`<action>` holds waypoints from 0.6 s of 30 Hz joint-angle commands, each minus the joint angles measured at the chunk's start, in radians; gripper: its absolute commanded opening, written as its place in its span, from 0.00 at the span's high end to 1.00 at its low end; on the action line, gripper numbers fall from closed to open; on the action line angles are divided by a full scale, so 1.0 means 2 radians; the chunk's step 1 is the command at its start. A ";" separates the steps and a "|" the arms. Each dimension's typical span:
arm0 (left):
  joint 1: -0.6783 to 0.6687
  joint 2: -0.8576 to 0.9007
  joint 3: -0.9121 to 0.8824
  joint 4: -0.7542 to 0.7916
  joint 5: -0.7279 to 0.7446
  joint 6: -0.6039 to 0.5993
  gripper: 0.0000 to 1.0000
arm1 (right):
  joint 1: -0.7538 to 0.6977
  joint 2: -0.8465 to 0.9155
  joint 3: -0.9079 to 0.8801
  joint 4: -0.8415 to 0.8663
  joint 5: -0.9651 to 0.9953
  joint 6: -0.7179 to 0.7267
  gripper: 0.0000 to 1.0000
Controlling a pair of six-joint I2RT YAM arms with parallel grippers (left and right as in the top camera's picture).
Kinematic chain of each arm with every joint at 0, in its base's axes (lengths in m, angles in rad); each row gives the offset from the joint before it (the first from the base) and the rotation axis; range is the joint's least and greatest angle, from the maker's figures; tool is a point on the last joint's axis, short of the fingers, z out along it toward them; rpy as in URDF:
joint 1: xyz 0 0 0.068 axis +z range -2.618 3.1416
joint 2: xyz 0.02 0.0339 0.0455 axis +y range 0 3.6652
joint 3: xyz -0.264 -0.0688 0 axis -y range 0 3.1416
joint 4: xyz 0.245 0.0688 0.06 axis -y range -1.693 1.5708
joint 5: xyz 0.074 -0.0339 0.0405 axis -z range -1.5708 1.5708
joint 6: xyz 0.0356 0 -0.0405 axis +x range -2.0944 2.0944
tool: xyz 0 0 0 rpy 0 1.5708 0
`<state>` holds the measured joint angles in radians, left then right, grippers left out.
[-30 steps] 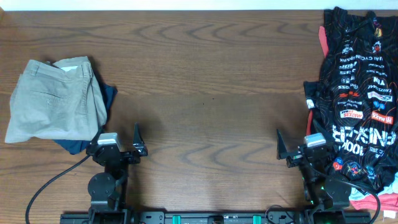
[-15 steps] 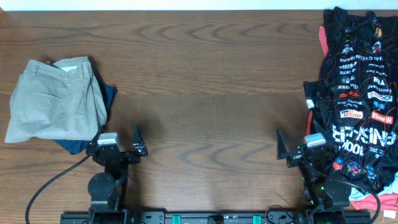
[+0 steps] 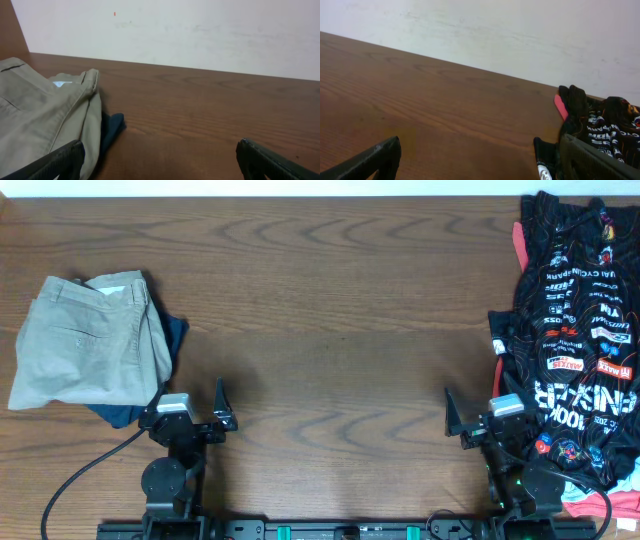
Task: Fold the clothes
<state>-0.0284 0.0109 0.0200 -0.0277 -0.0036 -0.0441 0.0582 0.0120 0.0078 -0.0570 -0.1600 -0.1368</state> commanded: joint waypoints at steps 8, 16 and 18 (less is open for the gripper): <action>0.000 -0.003 -0.008 -0.021 -0.014 0.007 0.02 | 0.001 -0.003 -0.001 -0.002 0.003 -0.005 0.01; 0.000 -0.003 -0.008 -0.021 -0.014 0.007 0.02 | 0.001 -0.003 -0.001 -0.002 0.007 -0.005 0.01; 0.000 -0.003 -0.008 -0.021 -0.014 0.007 0.02 | 0.001 -0.003 -0.001 -0.002 0.008 -0.005 0.01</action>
<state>-0.0284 0.0109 0.0204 -0.0277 -0.0036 -0.0441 0.0582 0.0120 0.0078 -0.0570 -0.1581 -0.1368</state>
